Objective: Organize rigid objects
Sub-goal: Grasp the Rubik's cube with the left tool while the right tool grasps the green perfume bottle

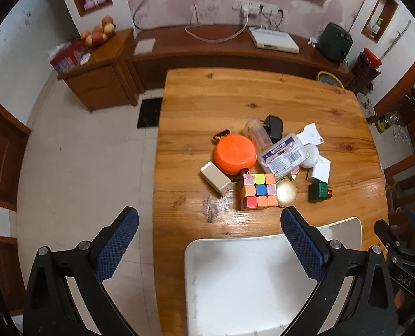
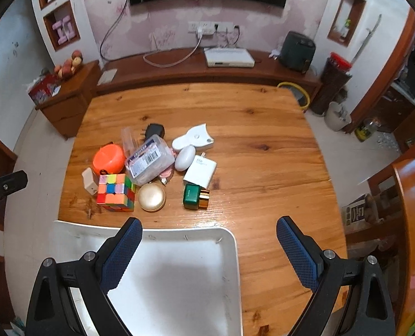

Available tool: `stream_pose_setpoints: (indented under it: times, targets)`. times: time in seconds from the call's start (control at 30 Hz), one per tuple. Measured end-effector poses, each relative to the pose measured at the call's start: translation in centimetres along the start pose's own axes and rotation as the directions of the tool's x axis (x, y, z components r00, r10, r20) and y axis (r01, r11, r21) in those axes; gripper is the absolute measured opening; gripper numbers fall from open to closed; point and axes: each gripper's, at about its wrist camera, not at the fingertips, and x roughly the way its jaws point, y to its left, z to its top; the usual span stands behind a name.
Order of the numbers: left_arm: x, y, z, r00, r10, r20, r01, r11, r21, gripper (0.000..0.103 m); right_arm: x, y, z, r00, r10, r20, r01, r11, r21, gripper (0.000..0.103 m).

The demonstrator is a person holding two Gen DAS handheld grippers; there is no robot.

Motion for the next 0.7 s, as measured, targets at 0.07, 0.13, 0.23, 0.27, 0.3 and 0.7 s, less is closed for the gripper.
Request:
stream_pose_setpoints:
  times: [0.07,0.13,0.23,0.27,0.3,0.7]
  targets:
    - [1.1,-0.3,0.3,0.999,-0.007,-0.034,0.007,1.0,0.001,0.101,1.7,-0.1,0.6,1.0,0.01,-0.03,-0.01,1.0,-0.01,0.097]
    - [2.4,-0.8,0.8,0.997,-0.021,-0.08,0.021,1.0,-0.004,0.101,3.9,-0.2,1.3,0.996,0.024,-0.084,-0.025,1.0,-0.014,0.097]
    - [4.2,-1.7,1.6,0.988,-0.05,-0.146,0.047,0.999,-0.024,0.101,7.5,-0.4,2.1,0.979,0.084,-0.186,-0.085,0.996,0.002,0.097]
    - [4.7,-1.9,1.8,0.985,-0.054,-0.163,0.05,0.998,-0.028,0.101,8.9,-0.4,2.4,0.97,0.1,-0.222,-0.1,0.995,0.015,0.097]
    - [5.3,-2.2,2.1,0.981,-0.06,-0.183,0.054,0.998,-0.034,0.101,9.8,-0.4,2.4,0.964,0.109,-0.241,-0.106,0.994,0.027,0.097]
    - [12.8,-5.1,2.6,0.927,-0.051,-0.371,0.026,0.997,-0.074,0.101,19.2,-1.2,3.2,0.888,0.176,-0.425,-0.118,0.98,0.16,0.084]
